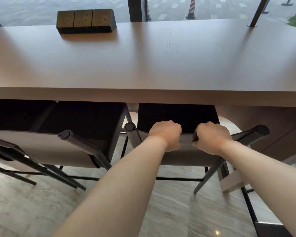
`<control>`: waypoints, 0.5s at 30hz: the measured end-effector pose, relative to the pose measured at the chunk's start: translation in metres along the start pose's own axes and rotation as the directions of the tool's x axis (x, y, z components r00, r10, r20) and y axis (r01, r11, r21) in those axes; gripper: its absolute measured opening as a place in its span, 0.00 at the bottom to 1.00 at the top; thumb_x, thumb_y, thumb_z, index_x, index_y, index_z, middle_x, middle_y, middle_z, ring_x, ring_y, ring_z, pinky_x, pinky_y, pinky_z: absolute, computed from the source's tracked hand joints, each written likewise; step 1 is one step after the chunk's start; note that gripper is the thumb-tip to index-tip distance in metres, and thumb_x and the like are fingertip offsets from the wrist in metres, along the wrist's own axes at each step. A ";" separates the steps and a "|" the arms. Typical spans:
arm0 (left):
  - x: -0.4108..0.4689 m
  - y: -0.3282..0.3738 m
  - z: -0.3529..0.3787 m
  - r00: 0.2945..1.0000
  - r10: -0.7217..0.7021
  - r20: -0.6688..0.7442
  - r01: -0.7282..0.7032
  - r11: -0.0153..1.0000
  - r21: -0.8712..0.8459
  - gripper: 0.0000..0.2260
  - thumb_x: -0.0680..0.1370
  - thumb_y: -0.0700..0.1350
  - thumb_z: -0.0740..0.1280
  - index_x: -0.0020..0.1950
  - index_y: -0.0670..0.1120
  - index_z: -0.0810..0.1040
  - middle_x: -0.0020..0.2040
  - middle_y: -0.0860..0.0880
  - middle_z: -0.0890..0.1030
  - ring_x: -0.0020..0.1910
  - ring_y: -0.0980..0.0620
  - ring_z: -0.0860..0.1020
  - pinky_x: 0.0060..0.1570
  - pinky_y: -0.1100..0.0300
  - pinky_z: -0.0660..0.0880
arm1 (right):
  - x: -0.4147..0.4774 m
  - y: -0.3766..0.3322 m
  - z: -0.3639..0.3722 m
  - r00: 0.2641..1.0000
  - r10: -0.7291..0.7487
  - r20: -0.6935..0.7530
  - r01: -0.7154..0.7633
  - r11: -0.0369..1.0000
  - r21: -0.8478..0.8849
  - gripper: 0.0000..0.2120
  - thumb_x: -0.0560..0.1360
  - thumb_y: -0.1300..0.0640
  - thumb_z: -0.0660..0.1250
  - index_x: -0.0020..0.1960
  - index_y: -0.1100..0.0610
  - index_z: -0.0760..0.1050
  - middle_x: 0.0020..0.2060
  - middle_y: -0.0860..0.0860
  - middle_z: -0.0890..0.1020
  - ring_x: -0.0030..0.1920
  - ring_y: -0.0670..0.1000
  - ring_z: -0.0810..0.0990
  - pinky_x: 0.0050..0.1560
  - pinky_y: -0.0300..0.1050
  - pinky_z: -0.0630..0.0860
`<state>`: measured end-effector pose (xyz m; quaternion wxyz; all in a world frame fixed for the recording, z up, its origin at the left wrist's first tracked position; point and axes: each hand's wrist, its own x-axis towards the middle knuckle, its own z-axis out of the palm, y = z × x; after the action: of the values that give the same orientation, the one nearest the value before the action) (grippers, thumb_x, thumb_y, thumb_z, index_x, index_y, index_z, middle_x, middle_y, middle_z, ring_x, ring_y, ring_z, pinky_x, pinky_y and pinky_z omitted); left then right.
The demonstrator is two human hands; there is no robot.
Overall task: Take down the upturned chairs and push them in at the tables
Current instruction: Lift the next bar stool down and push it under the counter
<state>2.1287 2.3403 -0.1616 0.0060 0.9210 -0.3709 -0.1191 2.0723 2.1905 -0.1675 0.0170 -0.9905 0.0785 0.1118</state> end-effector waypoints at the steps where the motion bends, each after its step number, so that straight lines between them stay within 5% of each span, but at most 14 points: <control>1: 0.000 0.000 -0.001 1.000 0.001 0.005 -0.001 1.000 -0.002 0.07 0.74 0.40 0.64 0.35 0.47 0.74 0.31 0.49 0.76 0.28 0.50 0.74 0.26 0.58 0.68 | 0.001 0.000 0.000 1.000 0.006 0.004 -0.006 1.000 0.003 0.04 0.74 0.52 0.67 0.43 0.49 0.80 0.35 0.48 0.81 0.35 0.51 0.79 0.36 0.43 0.77; 15: -0.004 -0.001 -0.001 0.999 0.043 -0.017 -0.043 0.999 -0.024 0.05 0.73 0.42 0.65 0.38 0.47 0.76 0.31 0.49 0.76 0.29 0.49 0.75 0.28 0.59 0.72 | -0.001 0.001 0.004 0.999 0.042 -0.004 -0.042 0.999 0.000 0.07 0.73 0.47 0.64 0.42 0.44 0.81 0.38 0.45 0.82 0.37 0.51 0.79 0.35 0.42 0.73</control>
<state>2.1271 2.3436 -0.1597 0.0226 0.9136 -0.3890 -0.1158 2.0707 2.1896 -0.1711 0.0142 -0.9888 0.0992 0.1102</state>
